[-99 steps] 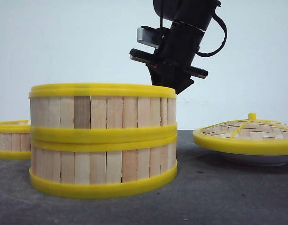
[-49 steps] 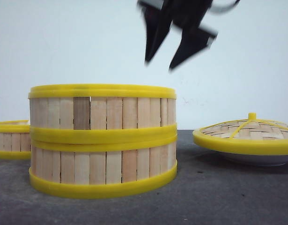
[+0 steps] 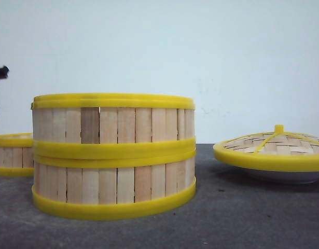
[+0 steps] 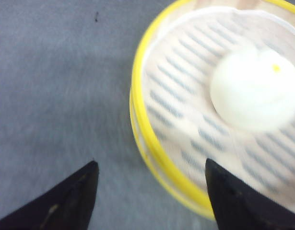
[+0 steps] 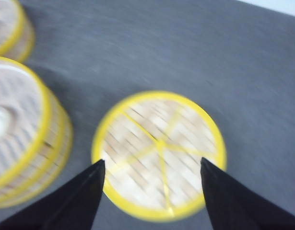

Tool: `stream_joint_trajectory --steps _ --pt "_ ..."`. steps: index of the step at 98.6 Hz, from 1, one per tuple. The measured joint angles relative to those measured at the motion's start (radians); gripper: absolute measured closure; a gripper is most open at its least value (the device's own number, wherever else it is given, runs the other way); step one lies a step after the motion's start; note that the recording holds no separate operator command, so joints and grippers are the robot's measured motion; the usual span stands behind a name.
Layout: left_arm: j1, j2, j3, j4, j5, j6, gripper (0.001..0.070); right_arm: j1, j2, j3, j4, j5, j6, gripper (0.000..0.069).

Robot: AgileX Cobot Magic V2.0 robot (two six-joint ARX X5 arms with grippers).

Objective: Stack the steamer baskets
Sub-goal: 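Raise the right gripper away from the stack, then move the left gripper to the rim of the remaining basket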

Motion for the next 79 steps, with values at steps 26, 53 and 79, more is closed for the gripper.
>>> stream_joint_trajectory --steps 26,53,79 --pt "0.002 0.182 0.107 0.026 0.0 -0.008 0.0328 -0.079 -0.174 -0.209 -0.052 -0.002 0.005 0.0301" --pt "0.001 0.282 0.148 0.027 0.006 -0.023 0.0602 -0.079 -0.27 -0.352 -0.069 -0.004 0.056 0.0301" --pt "0.004 0.291 0.17 0.014 0.004 -0.025 0.0682 -0.079 -0.291 -0.353 -0.071 -0.046 0.074 0.0301"
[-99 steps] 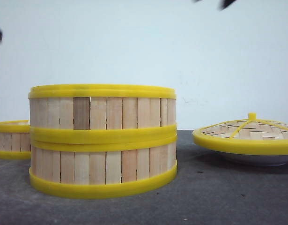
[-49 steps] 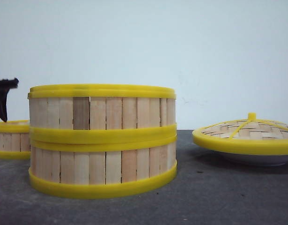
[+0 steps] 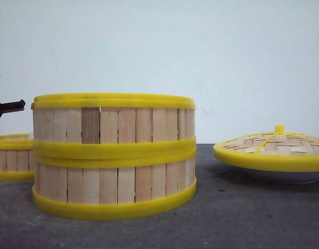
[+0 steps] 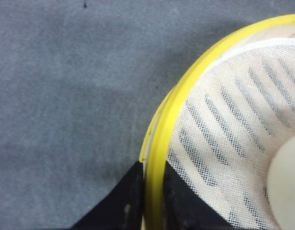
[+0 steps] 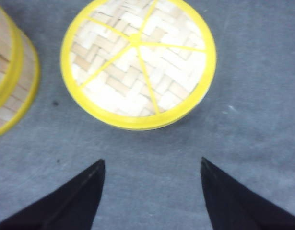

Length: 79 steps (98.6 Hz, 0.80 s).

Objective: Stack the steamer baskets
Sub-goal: 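Move the left gripper to the rim of the remaining basket, then grasp the basket rim with the left gripper and lift it over the stack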

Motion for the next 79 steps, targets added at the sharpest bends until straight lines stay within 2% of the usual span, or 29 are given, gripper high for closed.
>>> stream_joint_trajectory --steps 30,37,53,72,79 --pt "0.004 0.006 0.197 -0.186 0.003 0.063 0.0682 0.0 0.0 0.0 0.0 -0.013 0.006 0.0301" --pt "0.006 -0.004 0.243 -0.226 0.019 0.066 0.0682 0.0 0.0 0.0 0.003 -0.013 0.006 0.0301" --pt "0.007 -0.077 0.298 -0.299 0.091 0.076 0.0682 0.0 0.0 0.0 0.005 -0.013 0.006 0.0301" --pt "0.002 -0.209 0.32 -0.347 0.23 0.08 0.0682 0.0 0.0 0.0 0.006 -0.013 0.006 0.0301" --pt "-0.008 -0.256 0.32 -0.38 0.262 0.08 0.0682 0.0 0.0 0.0 0.006 -0.013 0.005 0.0301"
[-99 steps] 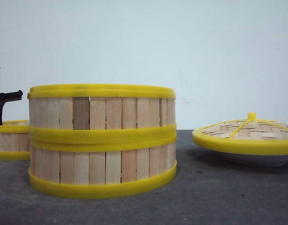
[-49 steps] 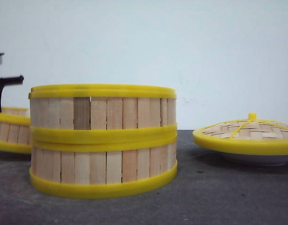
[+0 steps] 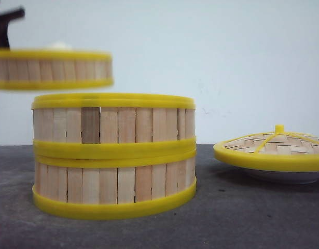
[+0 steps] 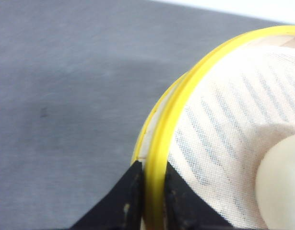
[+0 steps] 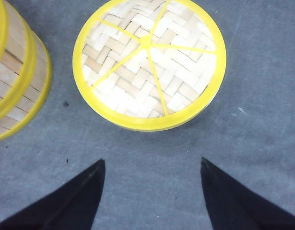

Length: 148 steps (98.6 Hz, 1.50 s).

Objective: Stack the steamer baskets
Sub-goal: 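Grasp the basket rim with the left gripper and lift it over the stack, then lower the held basket onto the stack and open the left gripper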

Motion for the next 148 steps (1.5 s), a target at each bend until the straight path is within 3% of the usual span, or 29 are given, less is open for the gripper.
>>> stream_joint_trajectory --steps 28,60,76,85,101,148 --pt "-0.09 -0.111 0.0 -0.172 0.014 0.026 0.0682 0.0 0.0 0.0 0.0 0.0 -0.007 0.0301" --pt "-0.289 -0.126 0.0 -0.328 0.006 0.099 0.0682 0.0 0.0 0.0 0.0 0.0 -0.023 0.0301" --pt "-0.386 -0.128 -0.017 -0.306 -0.084 0.102 0.0682 0.0 0.0 0.0 0.0 -0.005 -0.026 0.0301" --pt "-0.421 -0.128 -0.066 -0.26 -0.097 0.096 0.0682 0.0 0.0 0.0 0.0 -0.005 -0.026 0.0301" --pt "-0.448 -0.128 -0.14 -0.187 -0.097 0.075 0.0682 0.0 0.0 0.0 0.0 -0.005 -0.026 0.0301" --pt "-0.444 -0.083 -0.142 -0.097 -0.1 0.052 0.0682 0.0 0.0 0.0 0.0 -0.005 -0.026 0.0301"
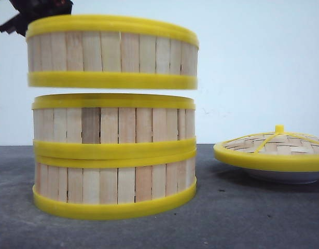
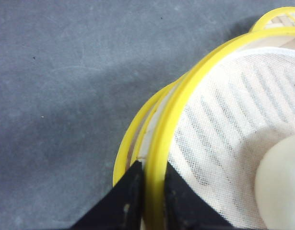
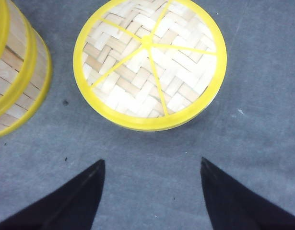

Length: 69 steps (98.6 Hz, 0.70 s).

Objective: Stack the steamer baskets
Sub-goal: 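Lower the held basket onto the stack and open the left gripper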

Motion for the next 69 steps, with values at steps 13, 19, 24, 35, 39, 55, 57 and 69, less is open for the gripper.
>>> stream_joint_trajectory --steps 13,19,24,35,39,55,57,69 --pt "0.0 0.018 0.0 0.001 -0.03 -0.003 0.0682 0.0 0.0 0.0 0.0 0.0 0.0 0.0301" --pt "0.002 0.02 0.0 0.003 -0.032 -0.003 0.0682 0.0 0.0 0.0 0.0 0.0 0.0 0.0301" --pt "0.002 0.023 0.0 0.003 -0.032 -0.003 0.0682 0.0 0.0 0.0 0.0 0.0 0.0 0.0301" --pt "0.002 0.047 0.0 0.007 -0.037 -0.003 0.0682 0.0 0.0 0.0 0.0 0.0 0.0 0.0301" --pt "0.003 0.058 0.0 0.012 -0.037 -0.003 0.0682 0.0 0.0 0.0 0.0 0.0 0.0 0.0301" --pt "0.004 0.08 0.001 0.023 -0.037 -0.003 0.0682 0.0 0.0 0.0 0.0 0.0 0.0 0.0301" --pt "0.004 0.08 0.001 0.024 -0.037 -0.003 0.0681 0.0 0.0 0.0 0.0 0.0 0.0 0.0301" --pt "0.004 0.081 0.002 0.024 -0.037 -0.003 0.0676 0.0 0.0 0.0 0.0 0.0 0.0 0.0301"
